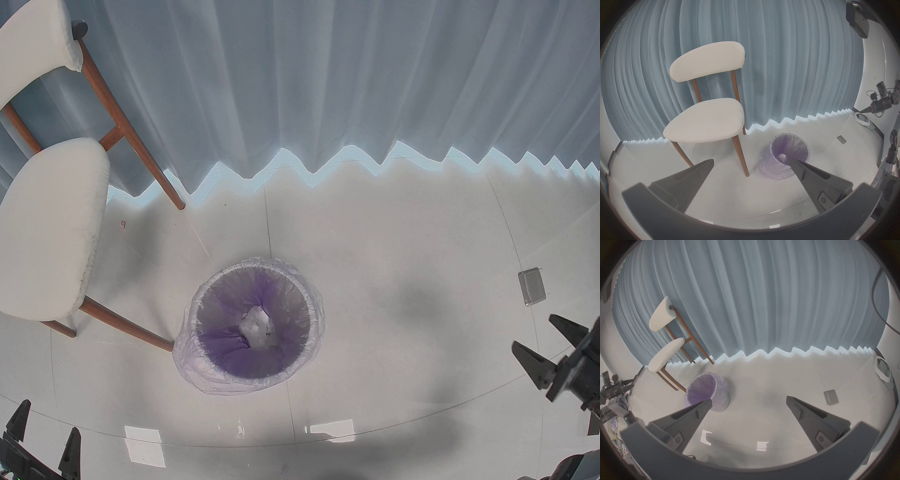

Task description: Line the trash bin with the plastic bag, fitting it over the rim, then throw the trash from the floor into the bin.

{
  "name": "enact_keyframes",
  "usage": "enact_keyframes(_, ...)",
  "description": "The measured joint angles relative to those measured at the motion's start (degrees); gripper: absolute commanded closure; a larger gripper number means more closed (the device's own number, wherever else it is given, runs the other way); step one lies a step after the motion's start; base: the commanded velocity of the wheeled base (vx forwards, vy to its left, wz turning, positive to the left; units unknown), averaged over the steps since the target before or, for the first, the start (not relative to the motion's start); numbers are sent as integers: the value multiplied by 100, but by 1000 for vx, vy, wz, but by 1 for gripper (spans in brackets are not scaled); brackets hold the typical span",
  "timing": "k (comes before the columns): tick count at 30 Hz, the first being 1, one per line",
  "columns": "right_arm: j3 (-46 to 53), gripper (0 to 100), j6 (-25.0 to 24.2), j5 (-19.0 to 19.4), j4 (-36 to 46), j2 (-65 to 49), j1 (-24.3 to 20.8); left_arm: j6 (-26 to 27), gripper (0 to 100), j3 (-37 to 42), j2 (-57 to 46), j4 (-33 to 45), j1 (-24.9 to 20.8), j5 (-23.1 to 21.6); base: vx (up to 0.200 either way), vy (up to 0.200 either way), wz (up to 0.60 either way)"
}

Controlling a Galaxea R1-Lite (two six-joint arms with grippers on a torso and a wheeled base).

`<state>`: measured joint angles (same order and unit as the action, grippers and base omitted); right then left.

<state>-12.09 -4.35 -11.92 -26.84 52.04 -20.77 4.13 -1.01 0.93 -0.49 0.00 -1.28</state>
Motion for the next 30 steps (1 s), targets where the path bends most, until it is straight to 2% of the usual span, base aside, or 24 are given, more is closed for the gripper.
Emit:
enact_keyframes(7,452,0,145,139,1172,-1988,210,7,0,0,0,0,0,-16,0,0,0)
enact_keyframes(16,970,0,302,919,2771,-4369,278,-1,0,0,0,-5,0,-28,0,0,0)
enact_keyframes(23,1095,0,285,994,2848,-4830,484,-11,0,0,0,-16,0,-27,0,0,0)
enact_keyframes(30,1108,0,360,1018,2733,-4465,1467,-15,0,0,0,-20,0,-27,0,0,0)
